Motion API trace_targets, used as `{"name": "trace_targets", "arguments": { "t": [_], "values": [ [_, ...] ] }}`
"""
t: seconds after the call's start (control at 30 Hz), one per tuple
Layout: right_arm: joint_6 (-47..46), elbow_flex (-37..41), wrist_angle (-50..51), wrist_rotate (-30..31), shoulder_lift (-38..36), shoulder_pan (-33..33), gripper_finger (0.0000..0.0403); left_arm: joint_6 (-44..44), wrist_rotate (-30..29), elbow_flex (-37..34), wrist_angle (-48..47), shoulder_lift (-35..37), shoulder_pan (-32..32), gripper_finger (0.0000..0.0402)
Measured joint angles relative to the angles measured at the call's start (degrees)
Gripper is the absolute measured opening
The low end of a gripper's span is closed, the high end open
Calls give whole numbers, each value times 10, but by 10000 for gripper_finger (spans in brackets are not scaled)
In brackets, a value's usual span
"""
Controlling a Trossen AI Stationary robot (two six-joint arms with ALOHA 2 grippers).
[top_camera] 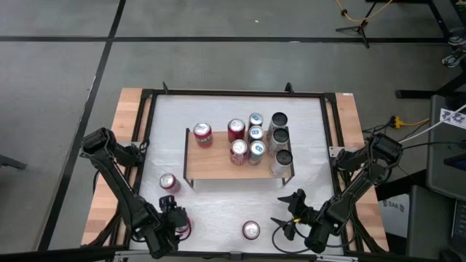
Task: Place canned beverage on shelf
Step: Put the bottom red soda can on the shelf aligned with the other red soda can
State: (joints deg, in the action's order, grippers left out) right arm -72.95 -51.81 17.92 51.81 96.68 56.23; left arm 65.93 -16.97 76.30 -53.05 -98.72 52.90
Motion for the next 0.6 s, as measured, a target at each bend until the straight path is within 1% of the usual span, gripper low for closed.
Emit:
{"name": "trace_targets", "arguments": {
  "t": [0.47, 0.6],
  "values": [
    [0, 0, 0, 0, 0, 0, 392, 30, -9, -1, 5, 0, 0, 342],
    [0, 0, 0, 0, 0, 0, 392, 31, -9, -1, 5, 0, 0, 327]
  ]
}}
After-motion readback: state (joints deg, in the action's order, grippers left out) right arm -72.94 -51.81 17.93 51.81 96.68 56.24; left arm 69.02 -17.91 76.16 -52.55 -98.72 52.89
